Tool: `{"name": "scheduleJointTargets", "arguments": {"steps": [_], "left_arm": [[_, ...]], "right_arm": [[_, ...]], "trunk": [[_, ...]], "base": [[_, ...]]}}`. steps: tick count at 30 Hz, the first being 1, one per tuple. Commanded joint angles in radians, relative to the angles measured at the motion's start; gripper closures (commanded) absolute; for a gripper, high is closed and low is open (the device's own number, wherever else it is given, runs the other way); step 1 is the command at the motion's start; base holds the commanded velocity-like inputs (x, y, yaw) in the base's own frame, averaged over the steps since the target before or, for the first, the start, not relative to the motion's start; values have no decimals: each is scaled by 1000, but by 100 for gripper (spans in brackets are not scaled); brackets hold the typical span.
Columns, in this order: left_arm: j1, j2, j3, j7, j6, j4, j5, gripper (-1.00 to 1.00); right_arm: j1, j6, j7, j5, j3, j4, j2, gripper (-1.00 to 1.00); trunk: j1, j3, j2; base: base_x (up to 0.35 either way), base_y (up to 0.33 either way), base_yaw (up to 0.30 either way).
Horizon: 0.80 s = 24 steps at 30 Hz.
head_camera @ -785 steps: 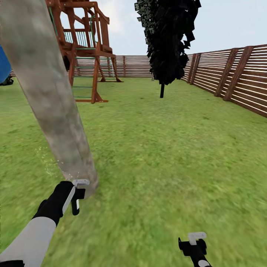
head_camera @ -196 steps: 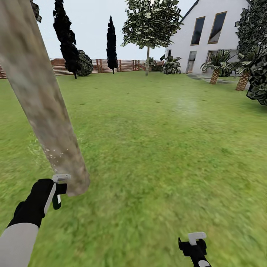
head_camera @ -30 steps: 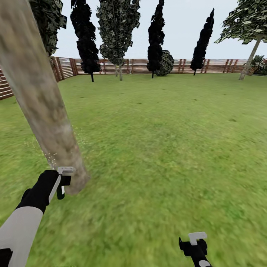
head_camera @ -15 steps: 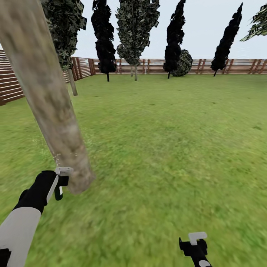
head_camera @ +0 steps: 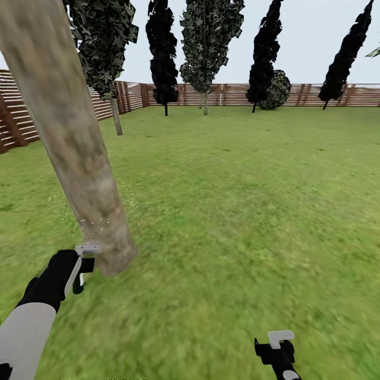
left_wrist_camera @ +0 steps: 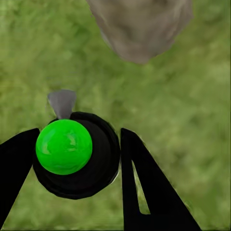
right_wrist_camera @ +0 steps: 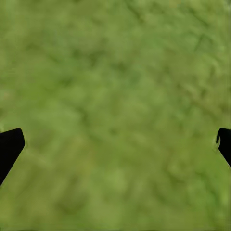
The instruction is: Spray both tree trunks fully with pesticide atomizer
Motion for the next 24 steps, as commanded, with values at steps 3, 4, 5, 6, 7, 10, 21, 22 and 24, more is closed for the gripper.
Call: {"name": "scheduleJointTargets", "arguments": {"steps": [3,4,5,6,7,10,21,22,24], "left_arm": [[29,-5,3,-4,1,-2,-7,100],[30,-12,0,-4,2,-7,-5,100],[24,-23,-2,-6,6,-12,-2,100],[19,-36,-3,-6,9,-12,-2,100],[7,-49,-4,-7,11,-15,-2,100],[-105,-67,-5,-7,43,-16,-2,100],[-171,-57,-2,-8,69,-19,-13,100],[-171,-57,-1,-8,69,-19,-13,100],[-171,-57,0,-8,68,-19,-13,100]], "right_arm": [[0,-2,-3,-8,8,0,0,-100],[0,-2,-3,-8,8,0,0,-100],[0,-2,-3,-8,8,0,0,-100],[0,-2,-3,-8,8,0,0,-100],[0,-2,-3,-8,8,0,0,-100],[0,-2,-3,-8,7,0,-2,-100],[0,-2,-4,-9,7,0,-5,-100],[0,-2,-4,-9,7,0,-5,-100],[0,-2,-4,-9,7,0,-5,-100]], "trunk": [[0,-1,0],[0,-1,0],[0,-1,0],[0,-1,0],[0,-1,0],[0,-1,0],[0,-1,0],[0,-1,0],[0,-1,0]], "base": [[9,-1,277],[1,0,278],[0,0,277],[0,0,277],[0,0,273],[0,0,92],[66,-69,1],[193,-205,0],[200,-207,0]]}}
